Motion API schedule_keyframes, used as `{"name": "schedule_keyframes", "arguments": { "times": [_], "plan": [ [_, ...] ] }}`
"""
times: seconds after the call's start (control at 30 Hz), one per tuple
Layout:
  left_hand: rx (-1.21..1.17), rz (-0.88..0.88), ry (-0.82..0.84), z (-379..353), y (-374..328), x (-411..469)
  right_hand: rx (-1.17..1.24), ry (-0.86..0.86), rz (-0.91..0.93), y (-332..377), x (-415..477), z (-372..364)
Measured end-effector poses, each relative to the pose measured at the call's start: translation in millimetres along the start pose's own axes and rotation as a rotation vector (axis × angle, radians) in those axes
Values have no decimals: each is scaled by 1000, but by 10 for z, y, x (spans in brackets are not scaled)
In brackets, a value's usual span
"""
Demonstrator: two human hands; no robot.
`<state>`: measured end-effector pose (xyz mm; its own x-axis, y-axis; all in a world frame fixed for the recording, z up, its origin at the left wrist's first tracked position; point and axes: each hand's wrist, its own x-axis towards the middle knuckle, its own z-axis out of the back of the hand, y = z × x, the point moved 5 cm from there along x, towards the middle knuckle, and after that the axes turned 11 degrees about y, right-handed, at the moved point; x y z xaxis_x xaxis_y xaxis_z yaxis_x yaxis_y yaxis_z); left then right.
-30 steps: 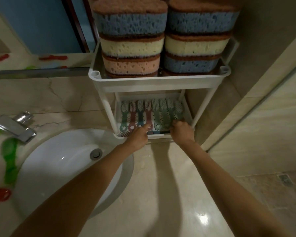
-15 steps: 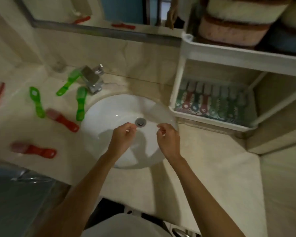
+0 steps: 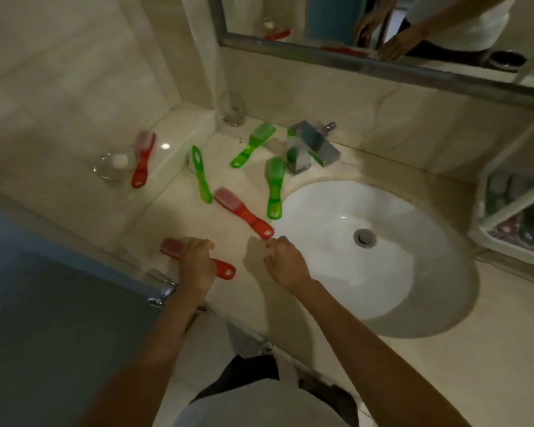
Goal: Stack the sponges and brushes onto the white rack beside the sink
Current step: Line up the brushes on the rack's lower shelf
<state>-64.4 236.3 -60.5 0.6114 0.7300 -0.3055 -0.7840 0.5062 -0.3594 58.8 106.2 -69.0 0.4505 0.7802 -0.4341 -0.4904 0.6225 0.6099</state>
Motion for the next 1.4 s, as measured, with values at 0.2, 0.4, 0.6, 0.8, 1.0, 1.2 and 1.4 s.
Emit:
{"name": "schedule_keyframes", "arguments": {
  "times": [0.2, 0.4, 0.6, 0.8, 1.0, 1.2, 1.4],
  "plan": [
    [493, -169, 321, 31, 450, 406, -115, 28, -51, 354, 582, -77],
    [597, -293, 354, 67, 442, 644, -124, 31, -178, 431, 869, -103],
    [591, -346, 377, 61, 393, 724, -113, 0, -263, 363, 874, -149],
    [419, -363, 282, 184, 62, 642, -213, 54, -333, 124, 668, -26],
    [378, -408, 220, 217, -714, 521, 7, -186, -353, -404, 113, 505],
    [421, -654, 215, -109, -1930, 146, 6, -514, -439, -1128, -840, 1240],
    [525, -874, 205, -570, -3118, -456, 21, -685, -550, -2012, -1845, 1709]
  ]
}}
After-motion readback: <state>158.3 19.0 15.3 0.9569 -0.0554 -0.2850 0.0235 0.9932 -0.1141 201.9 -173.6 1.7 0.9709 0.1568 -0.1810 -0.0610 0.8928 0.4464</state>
